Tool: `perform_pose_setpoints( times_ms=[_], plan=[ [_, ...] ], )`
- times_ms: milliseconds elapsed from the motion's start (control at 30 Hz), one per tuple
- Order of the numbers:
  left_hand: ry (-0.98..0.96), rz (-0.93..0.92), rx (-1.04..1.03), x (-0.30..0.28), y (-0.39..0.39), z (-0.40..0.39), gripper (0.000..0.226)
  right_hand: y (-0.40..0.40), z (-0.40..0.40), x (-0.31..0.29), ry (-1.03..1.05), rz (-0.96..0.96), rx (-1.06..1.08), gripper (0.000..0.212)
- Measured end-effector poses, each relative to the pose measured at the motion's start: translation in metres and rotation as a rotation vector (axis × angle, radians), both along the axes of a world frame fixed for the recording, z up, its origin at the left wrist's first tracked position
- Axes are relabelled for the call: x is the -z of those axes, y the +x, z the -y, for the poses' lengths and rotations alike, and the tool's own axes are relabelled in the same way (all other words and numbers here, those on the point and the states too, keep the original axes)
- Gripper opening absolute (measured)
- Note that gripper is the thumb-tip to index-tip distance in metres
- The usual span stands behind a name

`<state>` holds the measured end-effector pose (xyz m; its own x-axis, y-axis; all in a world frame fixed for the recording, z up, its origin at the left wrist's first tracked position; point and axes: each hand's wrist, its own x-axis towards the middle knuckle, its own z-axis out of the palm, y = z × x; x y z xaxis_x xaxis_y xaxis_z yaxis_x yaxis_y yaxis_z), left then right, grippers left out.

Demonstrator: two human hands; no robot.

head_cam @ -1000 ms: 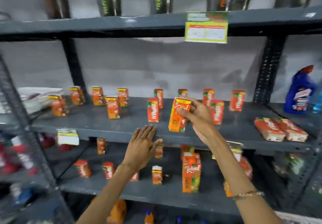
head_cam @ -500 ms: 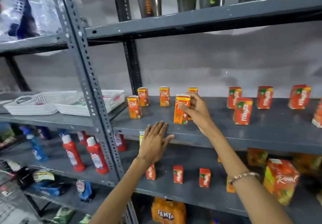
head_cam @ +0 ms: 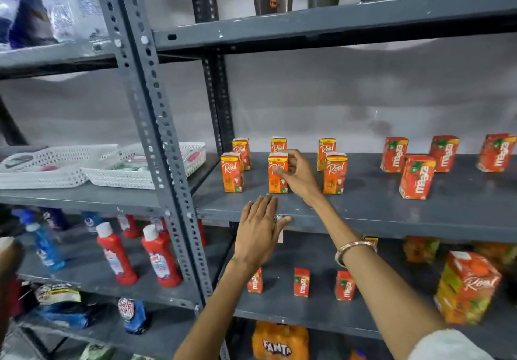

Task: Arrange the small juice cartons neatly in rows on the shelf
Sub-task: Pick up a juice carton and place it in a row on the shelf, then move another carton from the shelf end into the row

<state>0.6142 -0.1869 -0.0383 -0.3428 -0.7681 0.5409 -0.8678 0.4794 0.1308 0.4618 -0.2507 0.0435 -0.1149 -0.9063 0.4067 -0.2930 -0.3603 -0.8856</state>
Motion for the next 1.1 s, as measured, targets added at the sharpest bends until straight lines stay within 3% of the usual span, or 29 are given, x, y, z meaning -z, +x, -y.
perform_pose_setpoints(
  times_ms=[100, 267, 333, 400, 533, 633, 867, 1100],
  plan=[
    [-0.002, -0.015, -0.004, -0.001, -0.001, -0.001, 0.081, 0.003, -0.009, 0.0, 0.003, -0.07, 0.012, 0.059],
    [-0.009, 0.006, -0.011, -0.001, 0.002, -0.003, 0.081, -0.006, -0.027, 0.009, 0.1, -0.154, 0.062, 0.094],
    [-0.03, 0.017, -0.023, -0.001, 0.002, -0.003, 0.08, -0.016, -0.044, 0.016, 0.116, -0.211, 0.075, 0.098],
    [-0.068, 0.009, -0.036, 0.002, 0.0, -0.004, 0.078, -0.03, -0.075, 0.025, 0.056, -0.236, 0.082, 0.083],
    [-0.102, 0.014, -0.021, 0.004, -0.037, -0.017, 0.076, -0.088, -0.142, 0.036, -0.136, -0.239, 0.198, 0.032],
    [-0.077, 0.03, 0.072, 0.006, -0.097, -0.038, 0.073, -0.155, -0.181, 0.042, -0.165, -0.216, 0.333, 0.011],
    [-0.012, 0.02, 0.217, -0.005, -0.281, -0.091, 0.071, -0.341, -0.247, 0.027, -0.133, -0.283, 0.594, 0.008],
    [-0.029, 0.012, 0.293, -0.01, -0.427, -0.128, 0.071, -0.498, -0.268, 0.012, -0.011, -0.488, 0.841, 0.014]
  ],
)
